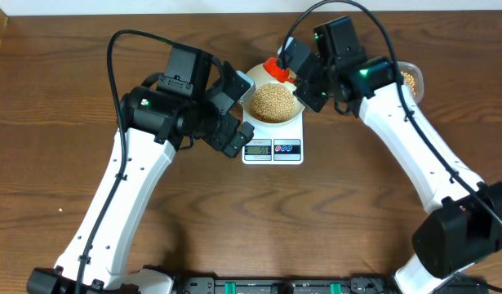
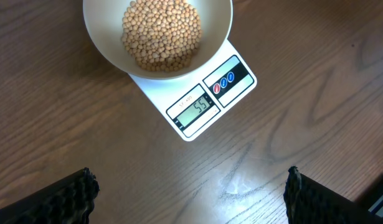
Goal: Scoop item into bowl and weigh 50g on scale
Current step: 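Move the empty red scoop right to the soybean tub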
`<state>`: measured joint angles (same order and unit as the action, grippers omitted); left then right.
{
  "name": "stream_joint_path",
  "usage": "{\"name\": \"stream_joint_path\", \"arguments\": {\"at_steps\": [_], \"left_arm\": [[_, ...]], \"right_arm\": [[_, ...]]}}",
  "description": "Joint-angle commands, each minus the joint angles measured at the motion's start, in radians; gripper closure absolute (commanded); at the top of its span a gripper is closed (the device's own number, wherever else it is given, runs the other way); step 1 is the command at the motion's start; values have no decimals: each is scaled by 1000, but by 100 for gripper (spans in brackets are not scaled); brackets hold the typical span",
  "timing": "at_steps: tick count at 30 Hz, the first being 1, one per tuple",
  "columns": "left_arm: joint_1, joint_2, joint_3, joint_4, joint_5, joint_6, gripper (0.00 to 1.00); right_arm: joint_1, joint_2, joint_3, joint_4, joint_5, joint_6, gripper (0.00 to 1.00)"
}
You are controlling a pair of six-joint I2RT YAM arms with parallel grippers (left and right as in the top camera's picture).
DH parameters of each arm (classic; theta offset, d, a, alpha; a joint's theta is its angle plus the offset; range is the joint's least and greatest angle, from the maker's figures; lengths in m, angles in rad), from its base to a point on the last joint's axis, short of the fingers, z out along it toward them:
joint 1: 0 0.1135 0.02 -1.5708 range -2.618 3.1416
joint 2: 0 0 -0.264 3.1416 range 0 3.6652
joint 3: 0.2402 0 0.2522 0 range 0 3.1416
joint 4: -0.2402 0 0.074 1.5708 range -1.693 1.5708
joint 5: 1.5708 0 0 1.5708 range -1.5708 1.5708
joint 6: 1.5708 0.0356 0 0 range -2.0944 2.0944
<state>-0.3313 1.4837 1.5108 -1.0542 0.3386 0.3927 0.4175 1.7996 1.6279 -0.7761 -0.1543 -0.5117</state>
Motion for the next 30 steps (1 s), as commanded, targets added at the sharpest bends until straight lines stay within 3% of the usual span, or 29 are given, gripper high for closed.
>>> {"name": "stream_joint_path", "arguments": {"at_steps": [1,13,21,30], "left_arm": [[-1,7,17,-3,9,-2,2],[-1,7,17,-3,9,-2,2],[-1,7,17,-3,9,-2,2],[-1,7,17,-3,9,-2,2]], "right_arm": [[3,-35,27,7,44,-21,99],[-58,-109,27,68,-5,68,99],[-190,-183,27,40,-169,165,99],[-332,-190,27,-42,-226,194,99]]}}
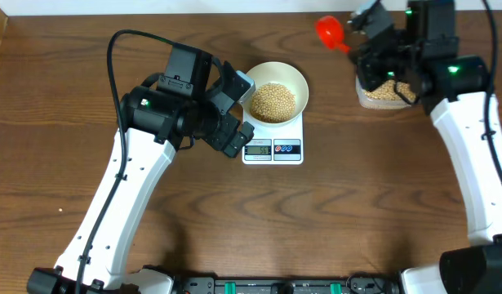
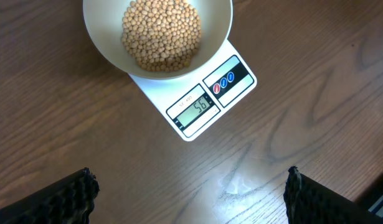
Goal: Scoop item into bowl and weigh 50g on scale
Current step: 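Move the empty red scoop right to the soybean tub, then lower the red scoop into the tub and scoop soybeans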
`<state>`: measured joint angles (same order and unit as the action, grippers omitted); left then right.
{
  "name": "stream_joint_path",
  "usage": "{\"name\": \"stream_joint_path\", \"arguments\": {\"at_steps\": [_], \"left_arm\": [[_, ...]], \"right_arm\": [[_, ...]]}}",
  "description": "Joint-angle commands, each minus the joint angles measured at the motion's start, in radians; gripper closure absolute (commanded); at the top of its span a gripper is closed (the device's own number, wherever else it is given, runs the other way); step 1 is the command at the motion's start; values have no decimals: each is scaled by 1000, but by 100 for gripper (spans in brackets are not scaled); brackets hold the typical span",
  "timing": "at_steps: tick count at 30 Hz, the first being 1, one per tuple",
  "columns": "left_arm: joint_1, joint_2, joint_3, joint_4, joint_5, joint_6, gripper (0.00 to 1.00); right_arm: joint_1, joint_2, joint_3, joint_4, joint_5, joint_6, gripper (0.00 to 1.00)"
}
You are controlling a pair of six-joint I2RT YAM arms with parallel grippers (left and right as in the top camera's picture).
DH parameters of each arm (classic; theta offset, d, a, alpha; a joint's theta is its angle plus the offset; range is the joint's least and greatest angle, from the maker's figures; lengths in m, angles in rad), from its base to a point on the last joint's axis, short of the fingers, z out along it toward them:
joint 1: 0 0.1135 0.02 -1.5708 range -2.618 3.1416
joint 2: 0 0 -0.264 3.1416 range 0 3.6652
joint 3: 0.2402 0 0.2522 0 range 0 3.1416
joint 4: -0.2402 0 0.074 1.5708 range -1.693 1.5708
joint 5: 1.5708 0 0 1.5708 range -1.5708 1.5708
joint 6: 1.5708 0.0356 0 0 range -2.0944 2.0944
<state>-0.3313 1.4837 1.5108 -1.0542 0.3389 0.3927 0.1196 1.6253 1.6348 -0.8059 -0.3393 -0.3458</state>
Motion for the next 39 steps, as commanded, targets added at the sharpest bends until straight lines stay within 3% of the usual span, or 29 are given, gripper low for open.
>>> {"name": "stream_joint_path", "arguments": {"at_steps": [1,20,39], "left_arm": [[-1,7,17,-3,8,-2,2],[-1,7,17,-3,9,-2,2],[-1,7,17,-3,9,-2,2]], "right_arm": [[-45,-15,20,-17,-41,28,99],[-190,-15,20,-44,-41,28,99],[-226,-15,9,-66,-40,27,99]]}}
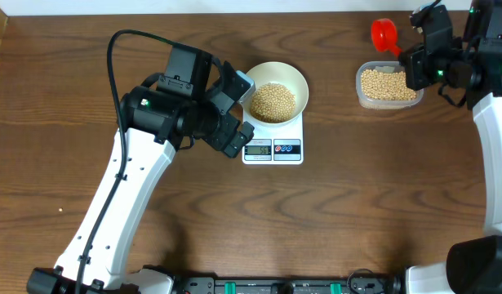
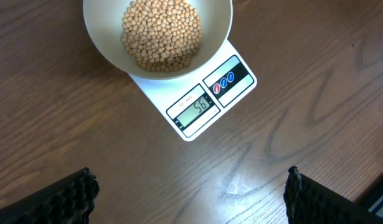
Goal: Scoop item into bowl and weigh 50g on scale
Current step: 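Lower the red scoop into the tub and scoop soybeans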
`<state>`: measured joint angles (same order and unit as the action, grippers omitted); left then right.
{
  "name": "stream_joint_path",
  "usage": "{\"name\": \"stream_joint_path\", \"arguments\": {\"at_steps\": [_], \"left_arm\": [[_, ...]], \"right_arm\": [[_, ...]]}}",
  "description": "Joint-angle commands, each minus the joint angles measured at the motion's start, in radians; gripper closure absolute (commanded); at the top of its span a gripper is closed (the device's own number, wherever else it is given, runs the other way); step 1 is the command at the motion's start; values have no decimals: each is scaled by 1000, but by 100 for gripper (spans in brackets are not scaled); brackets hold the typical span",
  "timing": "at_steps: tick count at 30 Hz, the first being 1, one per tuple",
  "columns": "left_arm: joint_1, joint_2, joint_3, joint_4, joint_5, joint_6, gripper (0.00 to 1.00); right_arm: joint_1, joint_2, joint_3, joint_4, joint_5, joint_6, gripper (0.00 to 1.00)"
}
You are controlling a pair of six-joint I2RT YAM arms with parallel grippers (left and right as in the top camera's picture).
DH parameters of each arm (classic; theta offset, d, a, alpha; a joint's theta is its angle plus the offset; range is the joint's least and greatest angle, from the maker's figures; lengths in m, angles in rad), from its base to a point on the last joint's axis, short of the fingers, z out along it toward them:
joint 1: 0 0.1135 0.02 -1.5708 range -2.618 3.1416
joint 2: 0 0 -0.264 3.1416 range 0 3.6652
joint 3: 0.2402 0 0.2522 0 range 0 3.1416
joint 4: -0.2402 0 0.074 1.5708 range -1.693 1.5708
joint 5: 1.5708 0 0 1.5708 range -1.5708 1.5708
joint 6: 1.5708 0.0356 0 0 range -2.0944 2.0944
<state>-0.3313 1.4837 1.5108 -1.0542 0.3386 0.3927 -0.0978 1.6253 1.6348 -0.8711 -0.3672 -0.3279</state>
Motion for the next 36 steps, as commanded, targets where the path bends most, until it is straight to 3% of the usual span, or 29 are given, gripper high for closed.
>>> {"name": "stream_joint_path", "arguments": {"at_steps": [1,36], "left_arm": [[-1,7,17,-3,9,-2,3],[-1,7,17,-3,9,-2,2]], "right_arm": [[-8,-15,5,-1,-13,9,99],[-8,-15,-9,-17,-6,10,99]]}}
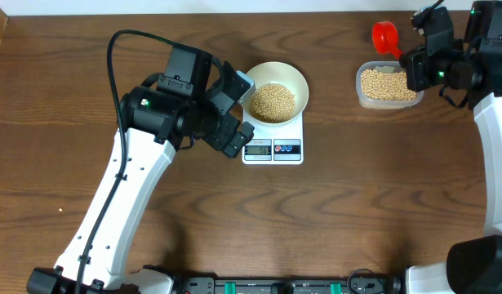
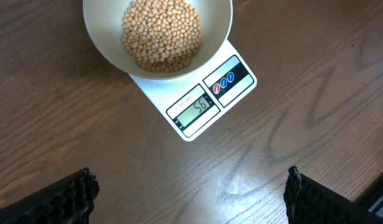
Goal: Scoop item into bowl and weigh 50g on scale
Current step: 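Lower the red scoop into the tub and scoop soybeans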
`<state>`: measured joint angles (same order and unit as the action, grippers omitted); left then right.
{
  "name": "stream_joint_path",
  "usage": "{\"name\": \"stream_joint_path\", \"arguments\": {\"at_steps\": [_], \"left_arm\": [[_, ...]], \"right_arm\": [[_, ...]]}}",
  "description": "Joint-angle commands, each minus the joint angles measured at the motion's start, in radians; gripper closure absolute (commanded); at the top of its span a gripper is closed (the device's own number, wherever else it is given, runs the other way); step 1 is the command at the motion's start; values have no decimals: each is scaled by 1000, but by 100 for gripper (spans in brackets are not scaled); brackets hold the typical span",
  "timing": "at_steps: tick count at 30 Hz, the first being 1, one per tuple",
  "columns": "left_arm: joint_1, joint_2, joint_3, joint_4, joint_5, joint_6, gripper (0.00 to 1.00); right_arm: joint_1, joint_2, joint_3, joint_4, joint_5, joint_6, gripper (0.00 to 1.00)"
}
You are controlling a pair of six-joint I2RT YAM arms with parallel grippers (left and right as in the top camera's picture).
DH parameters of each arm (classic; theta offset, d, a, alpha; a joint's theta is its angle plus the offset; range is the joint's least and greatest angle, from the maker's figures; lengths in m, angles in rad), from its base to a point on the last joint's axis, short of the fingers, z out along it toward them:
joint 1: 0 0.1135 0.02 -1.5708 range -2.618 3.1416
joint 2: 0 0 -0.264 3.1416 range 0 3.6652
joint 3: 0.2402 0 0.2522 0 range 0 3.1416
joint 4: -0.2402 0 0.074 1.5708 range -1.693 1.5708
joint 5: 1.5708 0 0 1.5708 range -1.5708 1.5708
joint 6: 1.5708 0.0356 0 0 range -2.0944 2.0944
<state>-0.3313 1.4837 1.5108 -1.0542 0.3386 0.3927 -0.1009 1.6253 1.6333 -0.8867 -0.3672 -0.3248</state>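
Observation:
A cream bowl (image 1: 299, 80) heaped with beige beans (image 1: 272, 101) stands on the white scale (image 1: 273, 150); the left wrist view shows the bowl (image 2: 104, 50) and the scale's display (image 2: 200, 107) reading 56. My left gripper (image 1: 237, 110) hovers just left of the scale, open, with nothing between its fingers (image 2: 60, 199). My right gripper (image 1: 415, 59) is at the far right, shut on the handle of a red scoop (image 1: 384, 34), which sits above the far left corner of the clear tub of beans (image 1: 386, 84).
The scale's buttons (image 2: 225, 81) face the table's front. Brown wooden table (image 1: 348, 212) spreads wide in front of the scale. The white back edge of the table runs just behind the scoop and tub.
My right gripper held the red scoop over the bowl, the display reading 55. A second later the scoop was carried right, beside the tub, and the display read 56. Since then it has rested over the tub's far left corner. The left arm stayed still.

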Motion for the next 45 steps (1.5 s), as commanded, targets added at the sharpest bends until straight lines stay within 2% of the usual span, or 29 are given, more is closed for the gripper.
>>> {"name": "stream_joint_path", "arguments": {"at_steps": [1,45], "left_arm": [[-1,7,17,-3,9,-2,2],[-1,7,17,-3,9,-2,2]], "right_arm": [[-5,-15,-8,-2,-6,8,99],[-31,64,-11,-25,-2,32,99]]}}
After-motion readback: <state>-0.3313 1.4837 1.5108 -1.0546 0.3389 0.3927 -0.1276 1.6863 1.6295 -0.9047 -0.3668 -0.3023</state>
